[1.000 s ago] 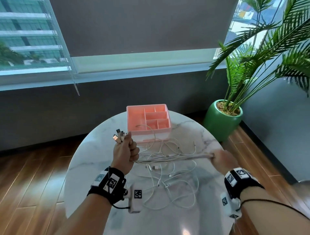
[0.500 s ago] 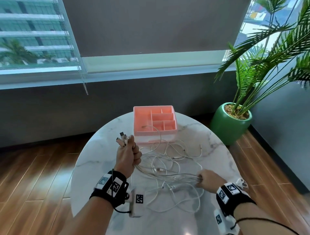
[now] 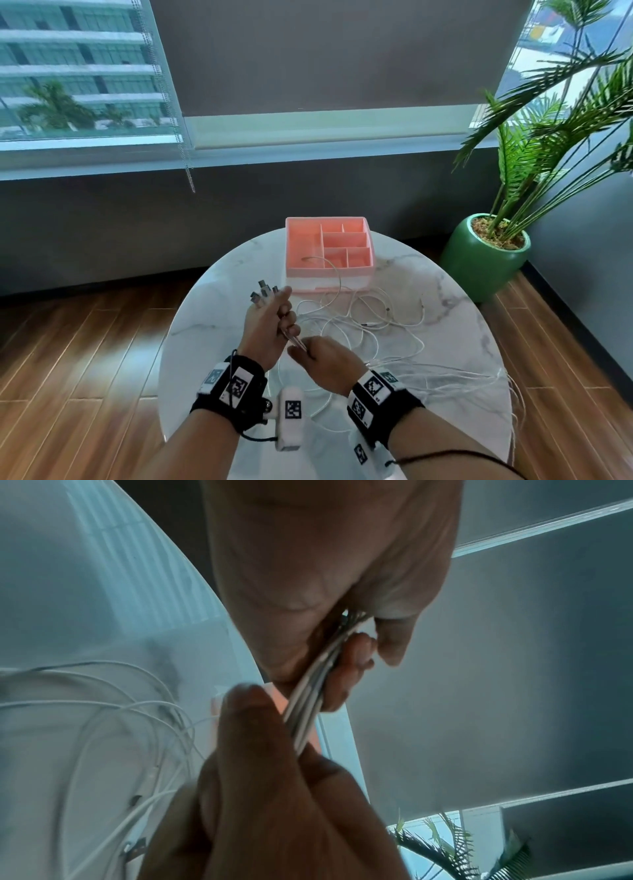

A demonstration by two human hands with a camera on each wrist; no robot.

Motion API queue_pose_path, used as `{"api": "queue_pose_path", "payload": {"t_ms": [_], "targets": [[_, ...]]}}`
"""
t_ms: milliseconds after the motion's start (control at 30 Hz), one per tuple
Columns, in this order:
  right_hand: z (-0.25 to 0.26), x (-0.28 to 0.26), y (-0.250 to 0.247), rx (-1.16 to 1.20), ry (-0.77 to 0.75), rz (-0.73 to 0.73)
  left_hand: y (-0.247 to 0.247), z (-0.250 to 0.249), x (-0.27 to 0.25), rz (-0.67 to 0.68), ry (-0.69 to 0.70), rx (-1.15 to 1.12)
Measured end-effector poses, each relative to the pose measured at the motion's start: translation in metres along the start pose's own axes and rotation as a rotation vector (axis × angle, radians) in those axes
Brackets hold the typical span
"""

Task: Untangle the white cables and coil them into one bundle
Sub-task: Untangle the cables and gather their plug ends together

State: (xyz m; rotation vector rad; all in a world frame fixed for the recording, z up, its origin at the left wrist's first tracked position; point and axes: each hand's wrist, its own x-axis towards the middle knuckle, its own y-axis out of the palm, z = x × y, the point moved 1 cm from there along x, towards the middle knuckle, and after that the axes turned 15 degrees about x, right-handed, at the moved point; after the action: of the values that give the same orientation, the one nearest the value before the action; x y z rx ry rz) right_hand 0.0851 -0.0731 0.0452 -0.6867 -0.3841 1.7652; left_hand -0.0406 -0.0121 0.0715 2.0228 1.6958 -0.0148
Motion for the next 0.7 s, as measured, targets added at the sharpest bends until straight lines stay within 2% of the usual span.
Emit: {"api": "queue_pose_path", "payload": {"t_ms": [200,300,467,700], "targets": [[-0.001,-0.003,0.006,-0.156,-0.008,0.064,-0.016,0.001,0.000,-0.009,-0.102,-0.185],[-0.002,-0.005,0.005,-0.154,-0.009,0.072,-0.014,0.001,0.003,-0.005,-0.145,-0.163],[0.008,-0.005,-0.007,-0.035,0.003,0.086,-0.010,-0.004,0.007,-0.041,-0.105,-0.181],[0.010,-0.005,-0.018,-0.001,0.012,0.047,0.002,-0.006,0.008,-0.090,-0.097,-0.201]]}}
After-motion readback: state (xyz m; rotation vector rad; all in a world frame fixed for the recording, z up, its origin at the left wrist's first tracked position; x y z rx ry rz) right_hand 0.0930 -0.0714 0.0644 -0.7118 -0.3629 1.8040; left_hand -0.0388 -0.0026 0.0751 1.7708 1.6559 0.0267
